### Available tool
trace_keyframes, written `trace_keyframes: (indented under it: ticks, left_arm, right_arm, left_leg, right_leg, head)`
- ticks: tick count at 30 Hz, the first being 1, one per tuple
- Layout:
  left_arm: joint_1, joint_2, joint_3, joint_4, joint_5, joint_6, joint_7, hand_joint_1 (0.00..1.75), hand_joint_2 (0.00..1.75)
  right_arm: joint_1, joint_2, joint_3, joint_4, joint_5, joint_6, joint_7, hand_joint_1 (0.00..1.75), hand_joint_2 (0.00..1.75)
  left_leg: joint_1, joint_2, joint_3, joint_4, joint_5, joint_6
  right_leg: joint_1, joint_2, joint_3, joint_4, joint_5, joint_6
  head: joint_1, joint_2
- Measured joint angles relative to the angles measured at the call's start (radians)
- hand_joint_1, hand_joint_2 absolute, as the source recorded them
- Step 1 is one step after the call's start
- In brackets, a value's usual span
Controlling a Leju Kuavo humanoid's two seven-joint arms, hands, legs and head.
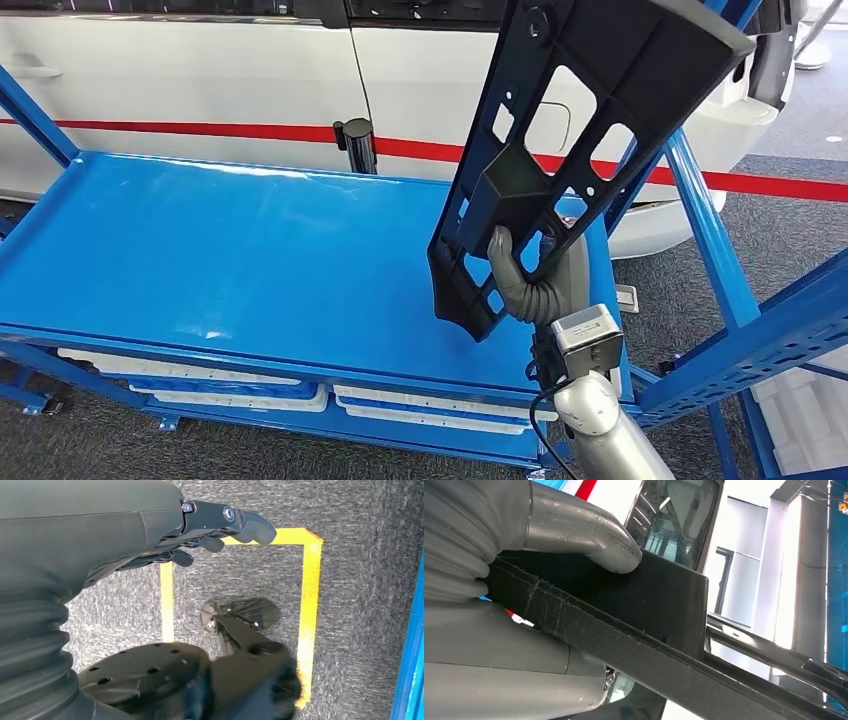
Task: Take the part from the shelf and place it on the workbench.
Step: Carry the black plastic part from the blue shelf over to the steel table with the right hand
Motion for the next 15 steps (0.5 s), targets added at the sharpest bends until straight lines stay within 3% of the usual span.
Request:
trace_keyframes:
  ticks: [2, 5, 7, 9, 10, 11, 13, 15]
  left_arm:
    - [-0.001, 0.0, 0.0, 0.0, -0.001, -0.002, 0.0, 0.0, 1.75]
    - [-0.001, 0.0, 0.0, 0.0, -0.003, -0.005, 0.0, 0.0, 1.75]
    - [-0.001, 0.001, 0.0, 0.0, -0.005, -0.006, 0.0, 0.0, 1.75]
    - [-0.001, 0.002, 0.0, 0.0, -0.006, -0.007, 0.0, 0.0, 1.75]
    - [-0.001, 0.002, 0.0, 0.0, -0.006, -0.007, 0.0, 0.0, 1.75]
    - [-0.001, 0.002, 0.0, 0.0, -0.006, -0.007, 0.0, 0.0, 1.75]
    - [-0.001, 0.002, 0.0, 0.0, -0.006, -0.007, 0.001, 0.0, 1.75]
    - [-0.001, 0.0, 0.0, 0.0, -0.007, -0.007, 0.003, 0.0, 1.75]
  right_arm:
    - [-0.001, 0.0, -0.001, 0.0, 0.0, 0.0, 0.0, 1.75, 1.75]
    - [-0.002, -0.001, -0.002, 0.0, 0.0, -0.001, 0.0, 1.75, 1.75]
    - [-0.003, -0.002, -0.003, 0.0, -0.001, -0.002, 0.0, 1.75, 1.75]
    - [-0.002, -0.003, -0.003, 0.0, -0.005, -0.001, 0.0, 1.75, 1.75]
    - [0.0, -0.004, -0.003, 0.0, -0.008, -0.001, 0.0, 1.75, 1.75]
    - [0.001, -0.005, -0.003, 0.0, -0.011, -0.001, 0.0, 1.75, 1.75]
    - [0.002, -0.006, -0.004, 0.0, -0.018, -0.001, 0.0, 1.75, 1.75]
    - [0.002, -0.006, -0.005, -0.001, -0.034, 0.002, 0.0, 1.75, 1.75]
  left_leg:
    - [-0.007, -0.002, 0.004, -0.022, 0.003, 0.002]
    - [-0.009, -0.001, -0.001, -0.027, 0.014, 0.02]
    - [-0.007, 0.001, -0.006, -0.031, 0.022, 0.031]
    - [-0.009, 0.002, -0.014, -0.03, 0.027, 0.037]
    - [-0.01, 0.002, -0.018, -0.03, 0.03, 0.038]
    - [-0.011, 0.002, -0.021, -0.03, 0.032, 0.038]
    - [-0.012, 0.002, -0.023, -0.03, 0.036, 0.035]
    - [-0.014, 0.001, -0.025, -0.03, 0.04, 0.028]
  right_leg:
    - [0.002, 0.0, -0.006, 0.0, 0.003, 0.008]
    - [-0.003, -0.002, -0.018, 0.014, -0.007, 0.019]
    - [-0.004, -0.003, -0.062, 0.103, -0.055, 0.015]
    - [-0.004, -0.004, -0.124, 0.242, -0.113, 0.01]
    - [-0.004, -0.004, -0.142, 0.285, -0.127, 0.012]
    - [-0.004, -0.004, -0.141, 0.292, -0.126, 0.018]
    - [-0.004, -0.004, -0.076, 0.182, -0.086, 0.031]
    - [-0.001, -0.006, 0.005, 0.04, -0.046, 0.032]
  head:
    - [0.001, 0.0]
    - [0.001, 0.0]
    - [0.003, 0.0]
    - [0.004, 0.0]
    - [0.004, 0.0]
    - [0.004, 0.0]
    - [0.004, 0.0]
    - [0.004, 0.0]
